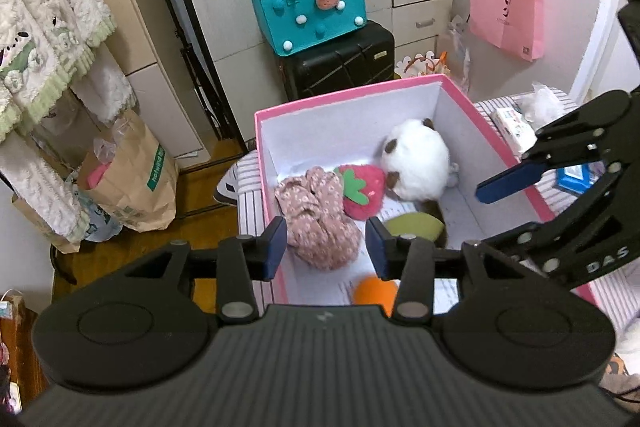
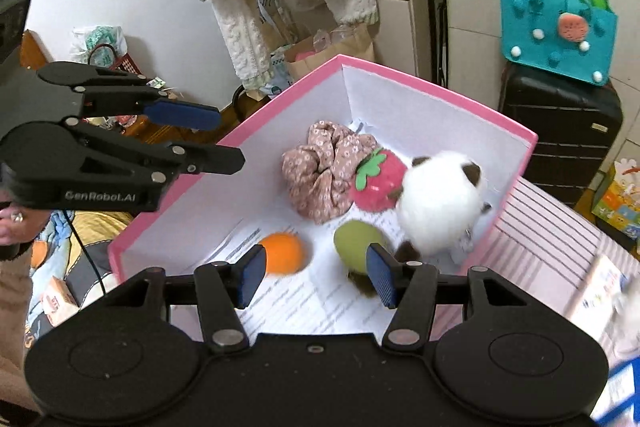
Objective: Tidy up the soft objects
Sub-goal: 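Lower the scrunchie into the box and open the left gripper while the right gripper releases the sponge, then move both tools from the box toward the purple plush on the table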
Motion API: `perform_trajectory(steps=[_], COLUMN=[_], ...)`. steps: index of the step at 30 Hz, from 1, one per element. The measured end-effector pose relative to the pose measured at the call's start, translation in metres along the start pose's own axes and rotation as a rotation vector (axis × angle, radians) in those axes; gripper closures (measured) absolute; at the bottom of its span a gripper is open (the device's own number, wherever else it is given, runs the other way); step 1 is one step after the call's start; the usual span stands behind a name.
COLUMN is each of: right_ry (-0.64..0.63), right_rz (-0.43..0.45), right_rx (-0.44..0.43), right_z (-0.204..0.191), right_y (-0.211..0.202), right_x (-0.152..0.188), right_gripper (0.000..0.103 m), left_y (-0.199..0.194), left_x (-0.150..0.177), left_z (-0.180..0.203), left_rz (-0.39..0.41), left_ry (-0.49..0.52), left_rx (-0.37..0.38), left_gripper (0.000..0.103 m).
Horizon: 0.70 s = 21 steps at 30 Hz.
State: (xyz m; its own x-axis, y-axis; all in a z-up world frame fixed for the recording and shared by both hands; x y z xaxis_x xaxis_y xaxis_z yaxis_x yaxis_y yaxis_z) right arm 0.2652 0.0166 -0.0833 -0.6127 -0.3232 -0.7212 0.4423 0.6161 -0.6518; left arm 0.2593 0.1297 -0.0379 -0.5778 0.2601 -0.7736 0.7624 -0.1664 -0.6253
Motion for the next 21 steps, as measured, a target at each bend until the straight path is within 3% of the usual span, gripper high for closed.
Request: perform_trajectory(steps=[10,21], right_ry=[-0.043,-0.121], right_rz=[0.082,0.168], right_rx=[-0.003,0.02], right_z=[-0.021,-0.049], right_y=[-0.069,-0.139], right_x=[0.015,0.034], right_gripper=[0.042,0.041], left_y=[-0.048,-0.114], left_x=[0.005,0.006], left_z=[0.025,0.059], left_rz=[-0.037,0.014], left_ry=[-0.005,0.074], left_rx=[0.043,0.031], left_gripper=[0.052,0.04])
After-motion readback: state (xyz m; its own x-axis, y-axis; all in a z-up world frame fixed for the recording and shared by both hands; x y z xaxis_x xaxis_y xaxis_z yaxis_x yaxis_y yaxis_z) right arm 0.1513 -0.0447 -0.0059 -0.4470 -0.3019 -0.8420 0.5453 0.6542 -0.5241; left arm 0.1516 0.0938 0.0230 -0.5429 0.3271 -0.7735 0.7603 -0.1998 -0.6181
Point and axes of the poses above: each gripper's, at about its wrist camera, not at the fingertips, and y roughly the way its jaws point, z to its right, x to its underside, the point moved 6 cm from there along y, roughly the way its jaws point, and after that the axes turned 9 degrees about z, right-handed, at the moved point
